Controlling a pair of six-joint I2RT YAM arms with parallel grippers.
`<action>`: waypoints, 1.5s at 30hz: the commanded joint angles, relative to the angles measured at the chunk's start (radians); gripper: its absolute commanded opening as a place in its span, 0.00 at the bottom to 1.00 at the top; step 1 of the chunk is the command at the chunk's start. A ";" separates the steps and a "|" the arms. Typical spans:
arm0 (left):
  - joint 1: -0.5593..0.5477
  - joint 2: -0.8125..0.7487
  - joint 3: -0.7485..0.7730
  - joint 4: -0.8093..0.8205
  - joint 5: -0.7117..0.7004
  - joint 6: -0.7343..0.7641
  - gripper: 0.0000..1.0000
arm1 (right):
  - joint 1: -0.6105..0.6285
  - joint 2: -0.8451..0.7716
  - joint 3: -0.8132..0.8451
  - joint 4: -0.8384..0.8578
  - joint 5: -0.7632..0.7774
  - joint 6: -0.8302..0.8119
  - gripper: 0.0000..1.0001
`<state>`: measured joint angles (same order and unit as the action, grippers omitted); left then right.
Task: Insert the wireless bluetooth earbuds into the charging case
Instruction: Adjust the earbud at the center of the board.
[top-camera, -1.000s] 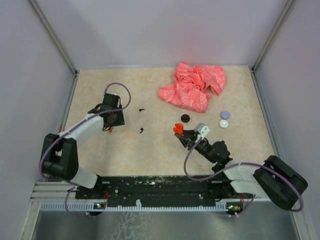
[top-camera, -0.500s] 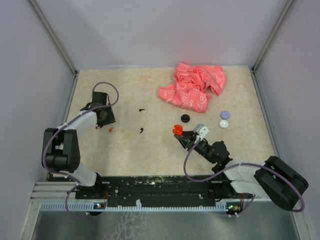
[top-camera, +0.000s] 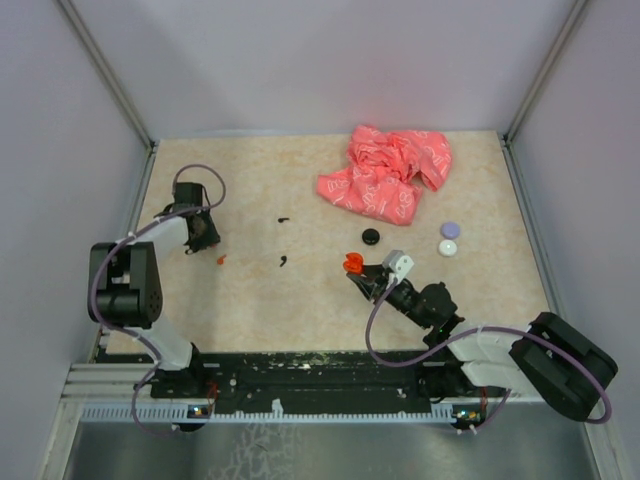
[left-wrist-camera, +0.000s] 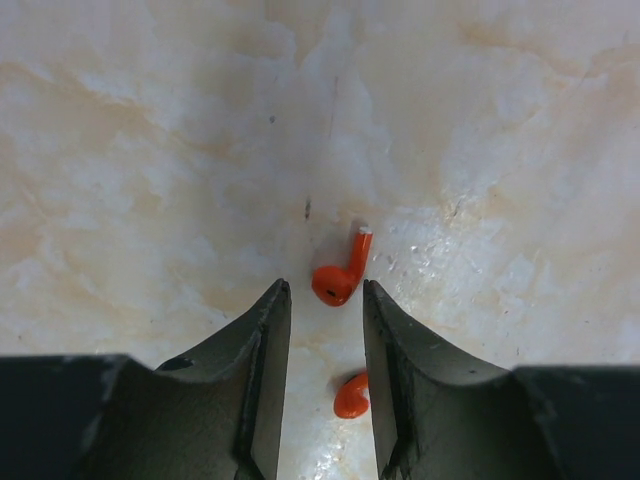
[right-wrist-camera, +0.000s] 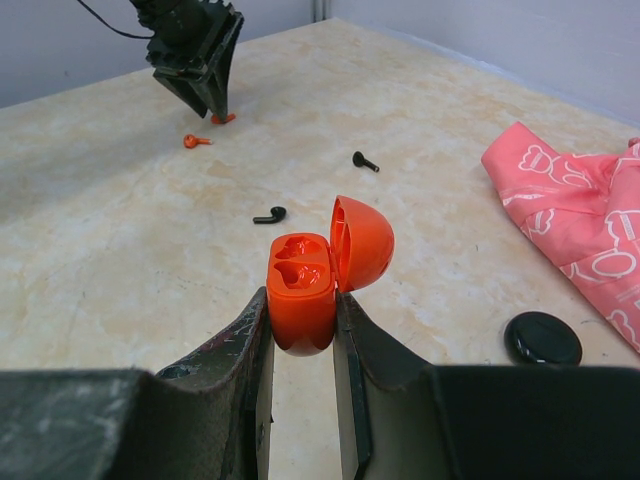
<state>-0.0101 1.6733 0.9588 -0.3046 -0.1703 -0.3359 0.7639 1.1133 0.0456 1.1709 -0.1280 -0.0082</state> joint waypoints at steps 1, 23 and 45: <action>0.008 0.027 0.050 0.020 0.025 0.014 0.40 | 0.008 -0.021 0.020 0.035 0.005 -0.011 0.00; -0.087 0.094 0.093 -0.084 0.183 0.132 0.25 | 0.009 -0.021 0.021 0.033 -0.005 -0.013 0.00; -0.484 -0.045 -0.023 -0.228 0.103 0.130 0.33 | 0.008 -0.002 0.020 0.048 -0.017 -0.020 0.00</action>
<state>-0.4774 1.6676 0.9718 -0.4610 -0.0353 -0.1703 0.7639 1.1133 0.0456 1.1591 -0.1295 -0.0189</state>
